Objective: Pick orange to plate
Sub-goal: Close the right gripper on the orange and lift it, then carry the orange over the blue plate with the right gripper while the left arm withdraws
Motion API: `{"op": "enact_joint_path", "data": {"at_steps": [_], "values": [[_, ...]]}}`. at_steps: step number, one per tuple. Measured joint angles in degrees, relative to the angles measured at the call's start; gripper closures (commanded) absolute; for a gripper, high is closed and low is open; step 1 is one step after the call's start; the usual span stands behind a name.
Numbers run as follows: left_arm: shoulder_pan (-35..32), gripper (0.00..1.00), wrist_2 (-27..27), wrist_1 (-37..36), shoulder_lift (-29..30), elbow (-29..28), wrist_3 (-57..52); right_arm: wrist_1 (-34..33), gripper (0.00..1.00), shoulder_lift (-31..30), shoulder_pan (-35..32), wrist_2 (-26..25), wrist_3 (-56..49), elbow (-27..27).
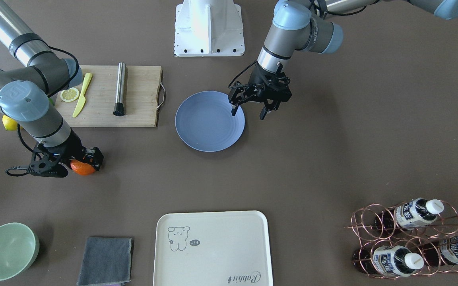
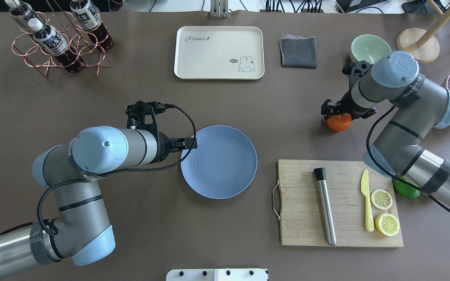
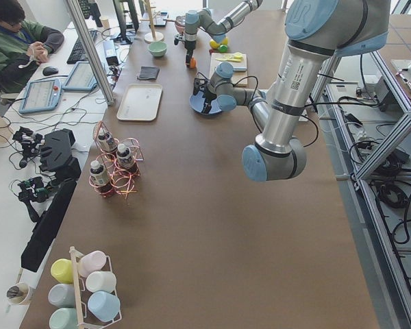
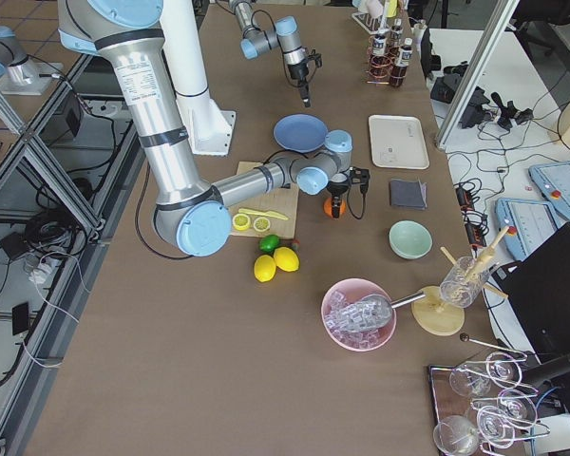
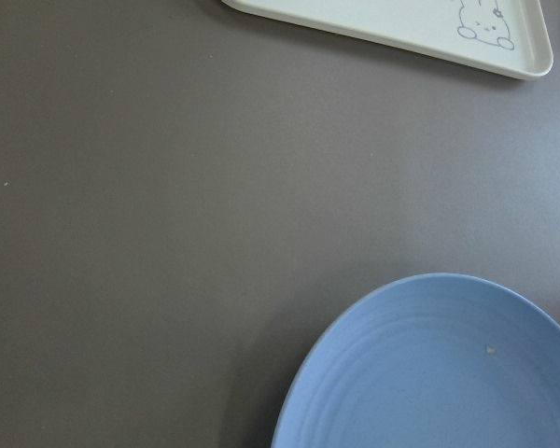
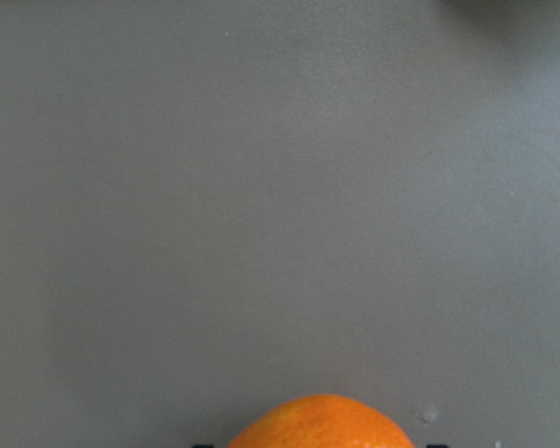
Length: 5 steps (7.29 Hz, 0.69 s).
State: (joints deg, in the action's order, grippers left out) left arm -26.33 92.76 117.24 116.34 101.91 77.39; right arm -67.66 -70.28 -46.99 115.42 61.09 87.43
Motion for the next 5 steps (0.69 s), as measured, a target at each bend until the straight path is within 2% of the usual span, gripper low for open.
{"op": "enact_joint_path", "data": {"at_steps": [2,3,5], "values": [[-2.21,0.02,1.76,-0.22,-0.78,1.18,-3.33,-0.56,1.00,0.02,-0.95,2.05,0.15,3.69],[-4.28,0.02,2.64,-0.36,-1.80,1.83,-8.36,-0.94,1.00,0.15,-1.19,3.06,0.74,6.27],[-8.33,0.02,3.14,-0.31,-3.57,3.55,-15.77,-2.34,1.00,2.30,1.02,1.91,5.69,10.11]]}}
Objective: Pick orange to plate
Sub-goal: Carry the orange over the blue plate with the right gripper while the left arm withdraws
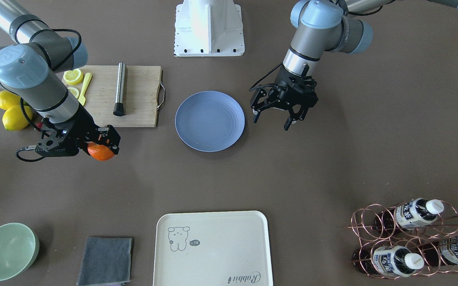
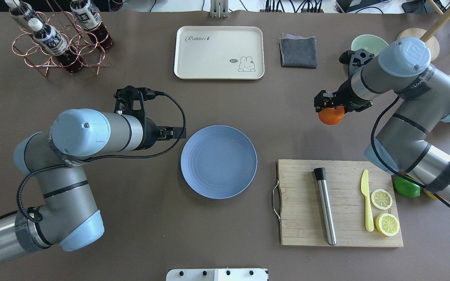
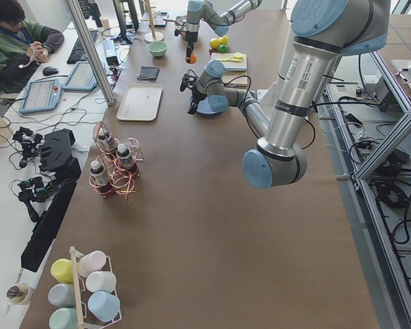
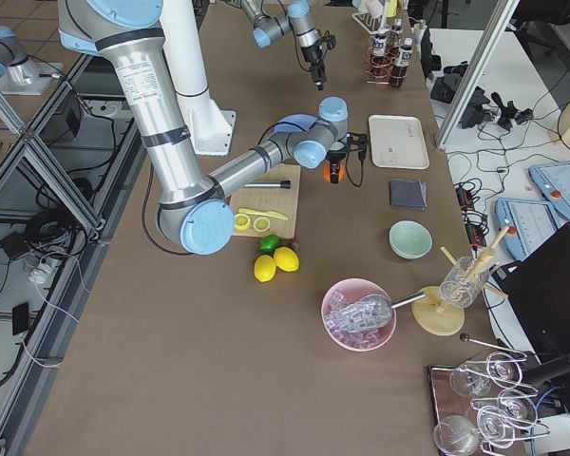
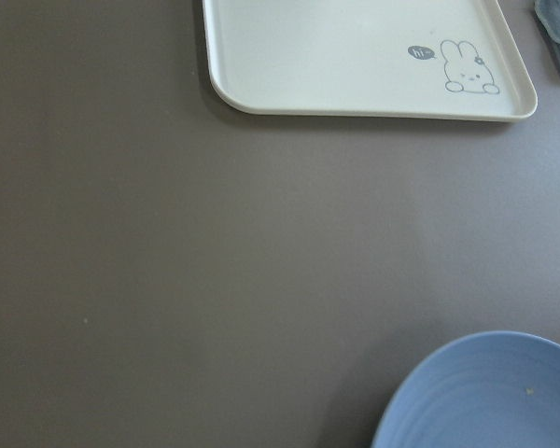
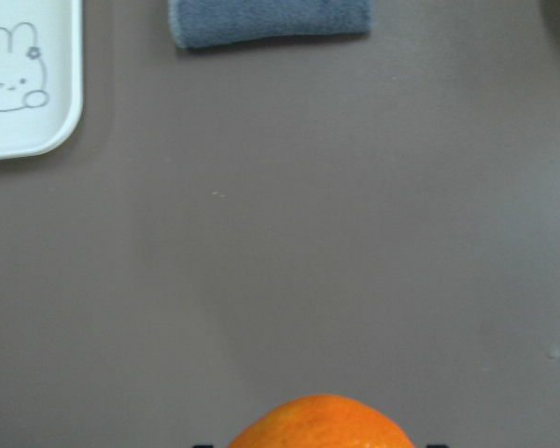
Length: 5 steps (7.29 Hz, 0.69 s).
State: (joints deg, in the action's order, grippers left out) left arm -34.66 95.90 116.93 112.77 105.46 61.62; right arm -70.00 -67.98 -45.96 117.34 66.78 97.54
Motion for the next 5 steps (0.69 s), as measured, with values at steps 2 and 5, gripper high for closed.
{"op": "enact_joint_path", "data": {"at_steps": [2,5], "values": [[-3.46,0.02,-0.09,0.14,-1.72,1.09,-7.02,-7.44,1.00,7.33,6.35,-6.97,5.12,1.04],[-7.94,0.02,2.07,-0.07,-5.11,0.13,-12.80,-17.53,1.00,17.11,16.58,-16.68,10.99,0.25]]}}
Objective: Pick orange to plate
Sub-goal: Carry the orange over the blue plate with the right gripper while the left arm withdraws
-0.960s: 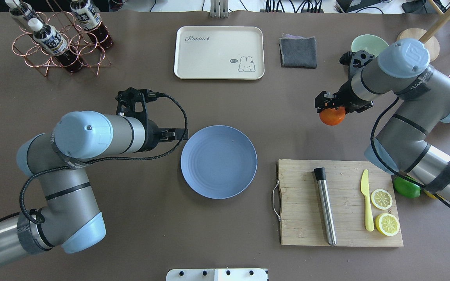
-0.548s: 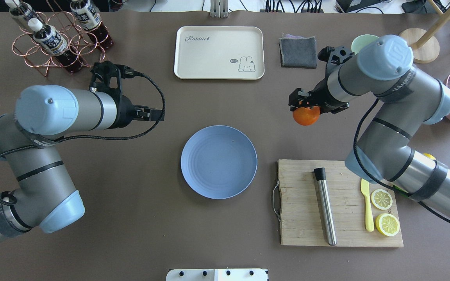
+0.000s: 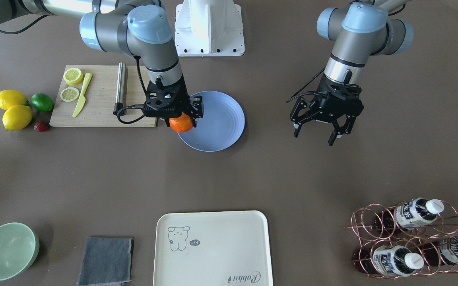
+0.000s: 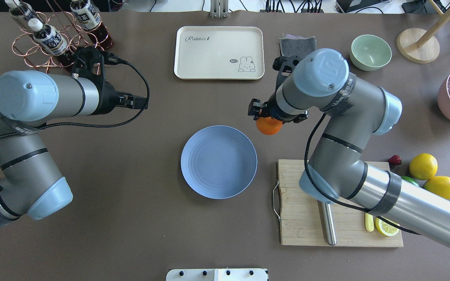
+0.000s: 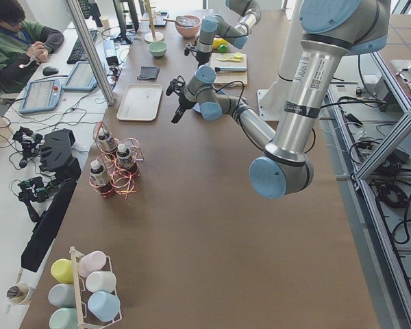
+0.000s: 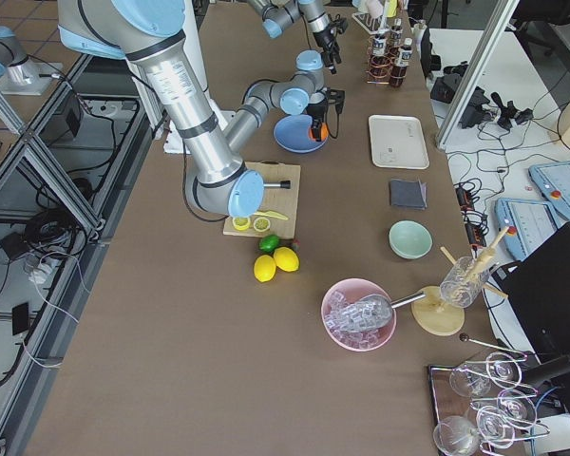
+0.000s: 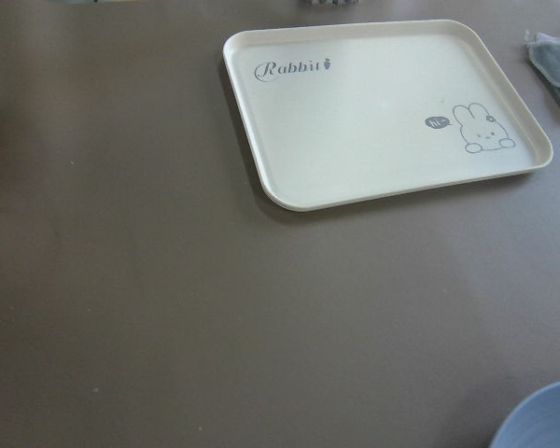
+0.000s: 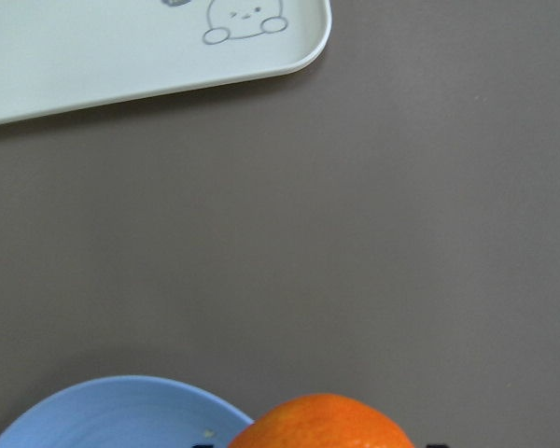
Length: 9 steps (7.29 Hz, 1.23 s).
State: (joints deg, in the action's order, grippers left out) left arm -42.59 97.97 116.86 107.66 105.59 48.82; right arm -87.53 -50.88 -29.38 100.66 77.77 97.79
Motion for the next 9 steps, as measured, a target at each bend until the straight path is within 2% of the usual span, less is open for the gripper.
{"op": "enact_joint_path", "data": {"at_steps": [2,4,5,6,9], "values": [[-4.27,0.02,9.10,-1.59,-1.83,-1.27,-2.21,-0.31,1.00,3.37,3.71,-3.75,0.69,-4.29],[-7.05,0.02,14.35,-4.03,-2.29,-1.72,-2.85,-0.09,1.00,5.88,5.57,-5.31,0.59,-9.20],[-7.53,0.02,15.00,-4.41,-2.33,-1.82,-2.96,0.33,0.88,6.76,6.12,-5.75,0.53,-11.03],[-7.74,0.02,15.27,-4.55,-2.36,-1.95,-3.00,1.12,0.02,7.38,6.49,-5.92,0.58,-12.51],[-7.98,0.02,15.44,-4.62,-2.37,-2.15,-3.03,1.94,0.00,7.72,7.65,-6.03,1.98,-13.84]]}}
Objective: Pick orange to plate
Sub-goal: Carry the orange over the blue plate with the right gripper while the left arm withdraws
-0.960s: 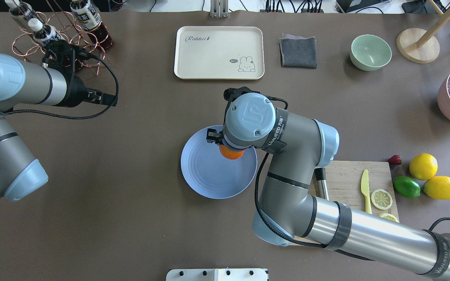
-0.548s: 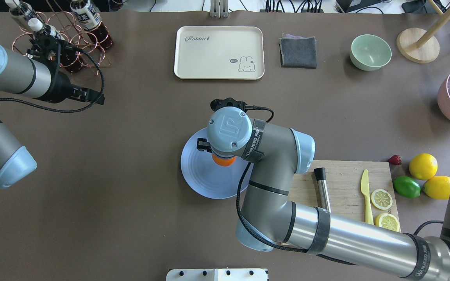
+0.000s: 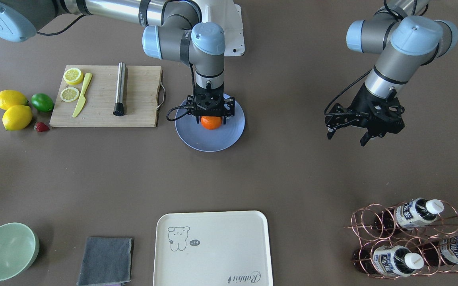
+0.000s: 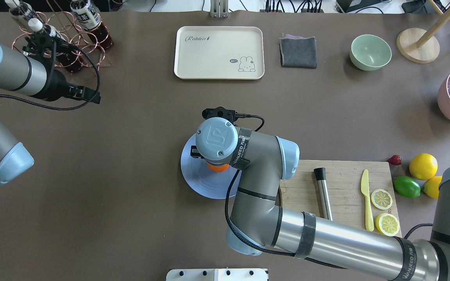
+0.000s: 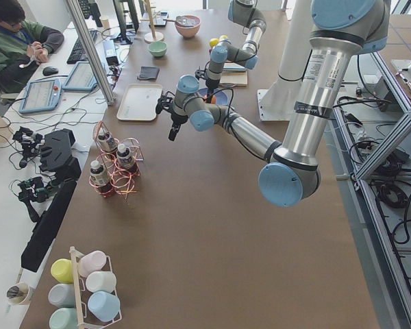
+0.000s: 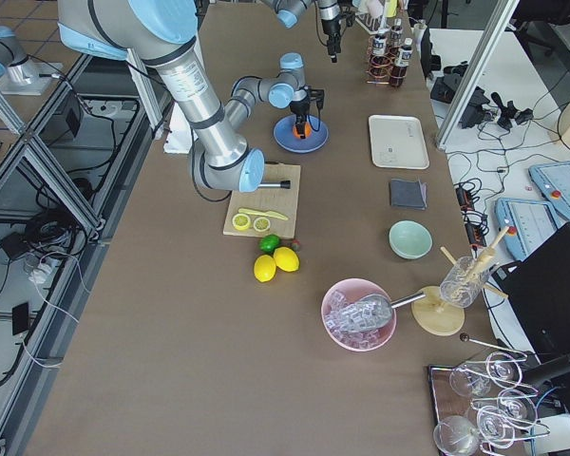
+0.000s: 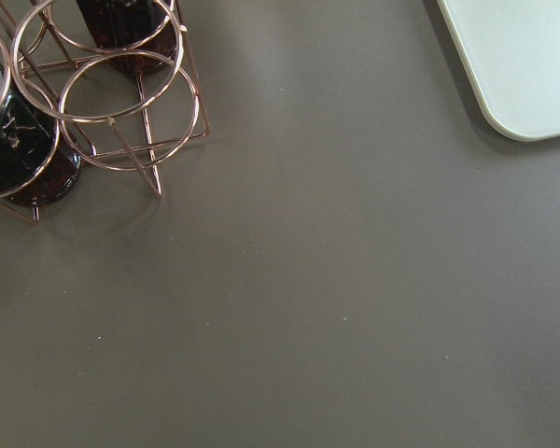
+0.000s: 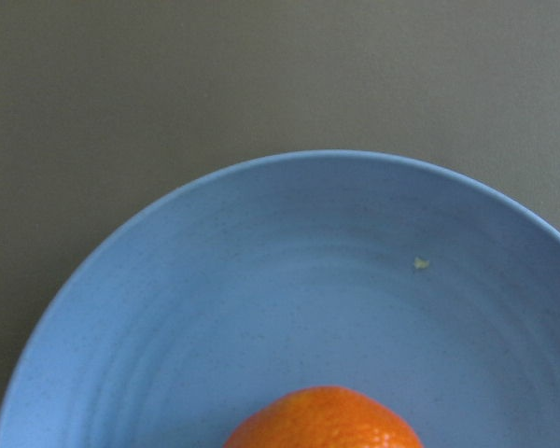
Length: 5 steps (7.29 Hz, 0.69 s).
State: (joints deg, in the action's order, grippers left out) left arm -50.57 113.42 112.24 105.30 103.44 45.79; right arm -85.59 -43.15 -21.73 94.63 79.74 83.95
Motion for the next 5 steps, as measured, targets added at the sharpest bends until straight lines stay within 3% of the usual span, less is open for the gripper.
{"op": "enact_joint_path", "data": {"at_steps": [2,5], "values": [[-1.00,0.02,1.15,0.00,-0.27,0.17,0.00,-0.41,0.00,0.00,-1.83,2.00,0.01,1.69],[-4.56,0.02,2.59,-0.52,-4.11,1.86,-3.84,-9.58,0.00,-1.63,-11.01,13.34,-4.09,9.60]]}}
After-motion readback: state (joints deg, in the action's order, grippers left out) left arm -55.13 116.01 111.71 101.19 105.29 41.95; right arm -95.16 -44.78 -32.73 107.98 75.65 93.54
